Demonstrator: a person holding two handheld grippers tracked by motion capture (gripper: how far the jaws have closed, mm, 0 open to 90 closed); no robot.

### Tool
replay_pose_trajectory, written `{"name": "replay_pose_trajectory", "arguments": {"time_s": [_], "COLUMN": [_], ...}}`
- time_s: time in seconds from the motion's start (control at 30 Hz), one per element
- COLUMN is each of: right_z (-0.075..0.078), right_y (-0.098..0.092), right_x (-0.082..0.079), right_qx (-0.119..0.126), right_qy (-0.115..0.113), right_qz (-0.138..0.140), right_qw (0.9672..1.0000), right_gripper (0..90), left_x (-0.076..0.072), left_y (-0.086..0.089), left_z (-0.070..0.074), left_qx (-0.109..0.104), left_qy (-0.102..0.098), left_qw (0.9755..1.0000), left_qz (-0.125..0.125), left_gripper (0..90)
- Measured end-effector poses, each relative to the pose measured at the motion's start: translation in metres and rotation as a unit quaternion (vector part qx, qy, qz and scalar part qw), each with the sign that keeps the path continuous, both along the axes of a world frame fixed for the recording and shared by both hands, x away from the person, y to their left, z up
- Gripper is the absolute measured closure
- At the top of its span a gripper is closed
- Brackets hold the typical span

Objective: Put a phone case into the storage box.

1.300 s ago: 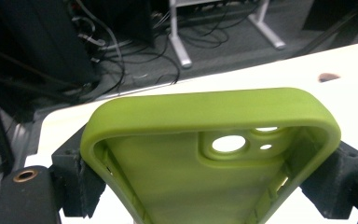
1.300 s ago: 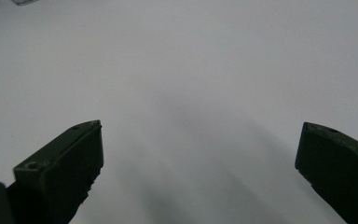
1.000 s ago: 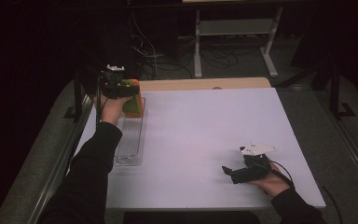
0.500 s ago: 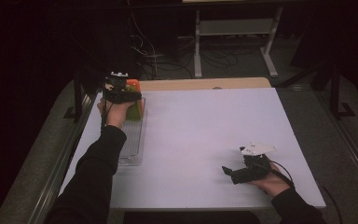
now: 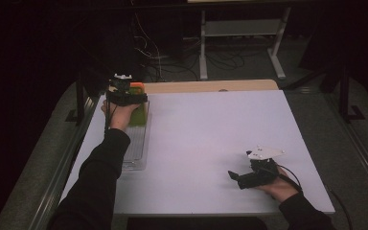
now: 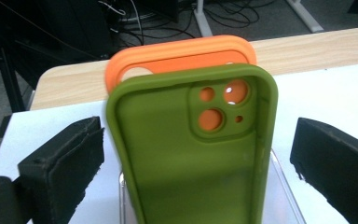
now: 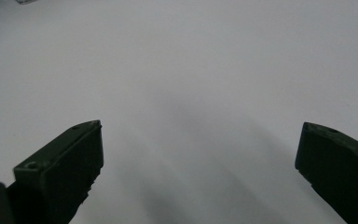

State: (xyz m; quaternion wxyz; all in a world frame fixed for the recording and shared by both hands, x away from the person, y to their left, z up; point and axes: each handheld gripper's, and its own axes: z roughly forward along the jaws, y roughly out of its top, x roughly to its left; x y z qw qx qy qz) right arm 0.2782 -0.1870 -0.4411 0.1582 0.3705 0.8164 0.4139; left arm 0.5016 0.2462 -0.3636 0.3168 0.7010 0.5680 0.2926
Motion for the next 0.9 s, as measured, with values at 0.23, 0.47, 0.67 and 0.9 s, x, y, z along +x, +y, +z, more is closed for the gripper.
{"name": "replay_pose_trajectory", "arguments": {"time_s": [0.23,0.47,0.67,0.9], "right_z": [0.0,0.0,0.001,0.001], "right_y": [0.0,0.001,0.0,0.0], "right_x": [0.0,-0.001,-0.001,-0.001], "right_qx": [0.0,0.001,0.003,0.003], "right_qy": [-0.001,0.0,0.002,0.001], "right_qz": [0.001,0.001,0.001,0.002], "right_qw": [1.0,1.0,1.0,1.0], "right_gripper": [0.4,0.4,0.4,0.4], "left_x": [-0.006,-0.017,-0.026,-0.035], "left_y": [0.004,0.007,0.004,-0.001], "left_z": [0.009,0.019,0.026,0.033], "left_qx": [-0.009,-0.014,-0.027,-0.032], "left_qy": [-0.005,0.003,0.001,-0.004], "left_qw": [0.9998,0.9981,0.9954,0.9921], "left_qz": [-0.015,-0.059,-0.092,-0.121], "left_gripper": [1.5,1.6,1.6,1.6]}}
